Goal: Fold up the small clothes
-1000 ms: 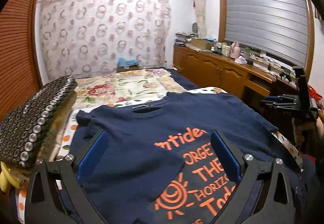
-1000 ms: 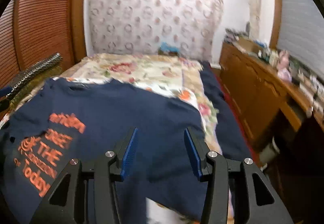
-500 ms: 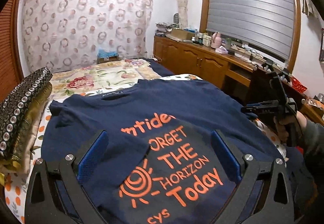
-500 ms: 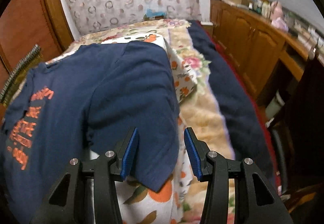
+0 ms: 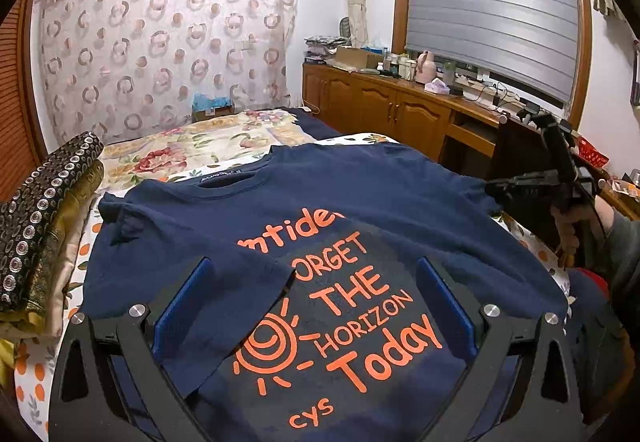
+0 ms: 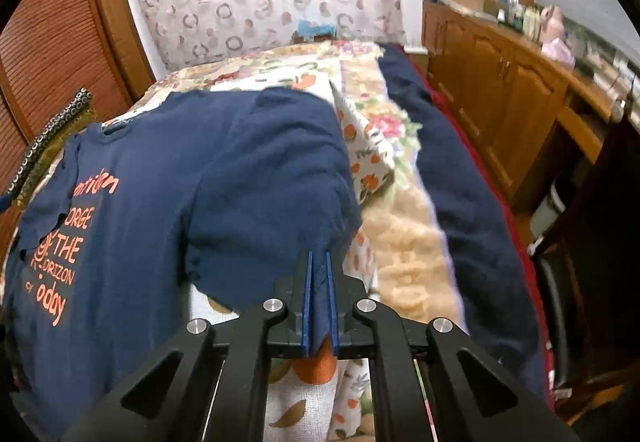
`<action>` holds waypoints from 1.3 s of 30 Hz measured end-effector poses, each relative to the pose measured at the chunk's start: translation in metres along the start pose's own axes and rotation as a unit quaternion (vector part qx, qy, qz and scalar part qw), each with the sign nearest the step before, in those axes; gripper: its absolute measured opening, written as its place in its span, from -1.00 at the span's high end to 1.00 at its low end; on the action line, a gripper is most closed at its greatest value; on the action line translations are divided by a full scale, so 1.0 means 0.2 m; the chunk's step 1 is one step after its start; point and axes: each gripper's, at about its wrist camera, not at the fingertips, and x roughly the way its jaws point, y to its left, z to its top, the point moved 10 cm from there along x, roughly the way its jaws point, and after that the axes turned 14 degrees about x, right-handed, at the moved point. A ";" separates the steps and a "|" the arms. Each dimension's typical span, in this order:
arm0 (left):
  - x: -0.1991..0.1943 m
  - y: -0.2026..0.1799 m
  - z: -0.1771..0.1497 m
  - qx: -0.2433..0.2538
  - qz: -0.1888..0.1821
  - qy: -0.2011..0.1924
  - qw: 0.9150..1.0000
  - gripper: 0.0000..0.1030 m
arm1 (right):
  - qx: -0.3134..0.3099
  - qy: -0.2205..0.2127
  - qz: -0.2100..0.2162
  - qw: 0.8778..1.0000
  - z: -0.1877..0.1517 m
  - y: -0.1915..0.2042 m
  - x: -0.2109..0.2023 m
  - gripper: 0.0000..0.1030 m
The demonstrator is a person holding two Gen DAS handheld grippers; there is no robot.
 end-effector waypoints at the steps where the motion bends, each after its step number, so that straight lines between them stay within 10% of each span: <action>1: 0.00 0.00 0.00 -0.001 0.000 0.000 1.000 -0.96 | -0.003 -0.009 0.001 1.000 0.02 0.02 -0.02 0.89; 11: -0.06 0.10 -0.01 -0.018 0.014 -0.006 1.000 -0.96 | -0.089 -0.102 0.059 0.989 0.21 0.58 -0.25 0.90; 18: -0.11 0.17 -0.04 -0.026 0.029 -0.011 0.999 -0.96 | -0.161 -0.049 0.128 0.977 -0.05 1.02 -0.19 0.90; 24: -0.12 0.22 -0.06 -0.033 0.033 -0.011 0.999 -0.96 | -0.153 -0.030 0.108 0.982 -0.15 0.95 -0.13 0.23; 39: -0.08 0.23 -0.11 -0.039 0.031 0.000 0.999 -0.96 | -0.068 0.024 0.047 0.996 0.00 0.77 0.12 0.15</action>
